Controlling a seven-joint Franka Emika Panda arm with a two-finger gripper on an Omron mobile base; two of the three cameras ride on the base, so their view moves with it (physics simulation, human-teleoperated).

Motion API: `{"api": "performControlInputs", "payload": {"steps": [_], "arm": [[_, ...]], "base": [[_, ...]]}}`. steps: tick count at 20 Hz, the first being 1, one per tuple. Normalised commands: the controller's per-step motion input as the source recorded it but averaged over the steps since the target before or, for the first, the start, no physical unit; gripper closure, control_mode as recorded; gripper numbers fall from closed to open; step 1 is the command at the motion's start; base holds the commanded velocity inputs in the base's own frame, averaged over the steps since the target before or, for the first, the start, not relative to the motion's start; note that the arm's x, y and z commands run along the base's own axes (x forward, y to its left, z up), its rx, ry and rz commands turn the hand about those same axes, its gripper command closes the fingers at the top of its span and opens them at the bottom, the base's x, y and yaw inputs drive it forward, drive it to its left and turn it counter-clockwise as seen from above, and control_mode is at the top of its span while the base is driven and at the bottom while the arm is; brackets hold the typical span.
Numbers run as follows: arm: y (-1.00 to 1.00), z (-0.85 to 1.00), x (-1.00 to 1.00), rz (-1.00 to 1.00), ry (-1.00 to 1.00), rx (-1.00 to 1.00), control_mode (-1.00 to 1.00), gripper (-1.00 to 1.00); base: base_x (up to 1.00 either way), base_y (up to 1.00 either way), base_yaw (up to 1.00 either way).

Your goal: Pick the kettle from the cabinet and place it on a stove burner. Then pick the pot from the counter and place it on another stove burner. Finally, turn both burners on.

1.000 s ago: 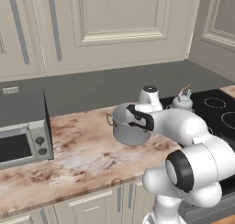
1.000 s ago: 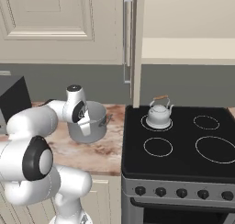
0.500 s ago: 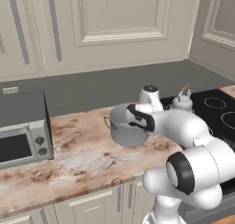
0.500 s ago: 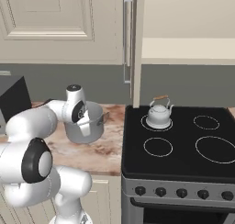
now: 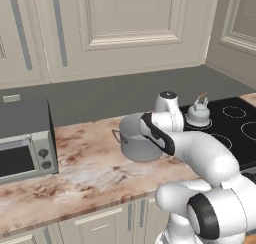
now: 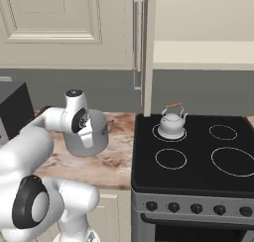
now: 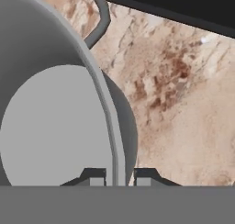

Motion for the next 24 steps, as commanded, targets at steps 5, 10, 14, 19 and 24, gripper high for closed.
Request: {"api": "performControlInputs", "payload": {"steps": [5,10,14,19,24], "arm": [[0.0,0.35,-0.44,-0.03,-0.06,0.0,-1.0,1.0],[0.0,0.34,-0.47,-0.06,-0.01,0.0,-1.0,1.0],[0.0,0.36,-0.47,-0.07,0.0,0.0,-1.0,1.0],[0.0,0.39,-0.49,-0.07,0.0,0.0,-1.0,1.0],[0.0,0.44,-0.5,-0.07,0.03,0.0,-1.0,1.0]], "base": [[0.0,0.0,0.0],[0.0,0.0,0.0],[0.0,0.0,0.0],[0.0,0.0,0.0],[0.0,0.0,0.0]]}}
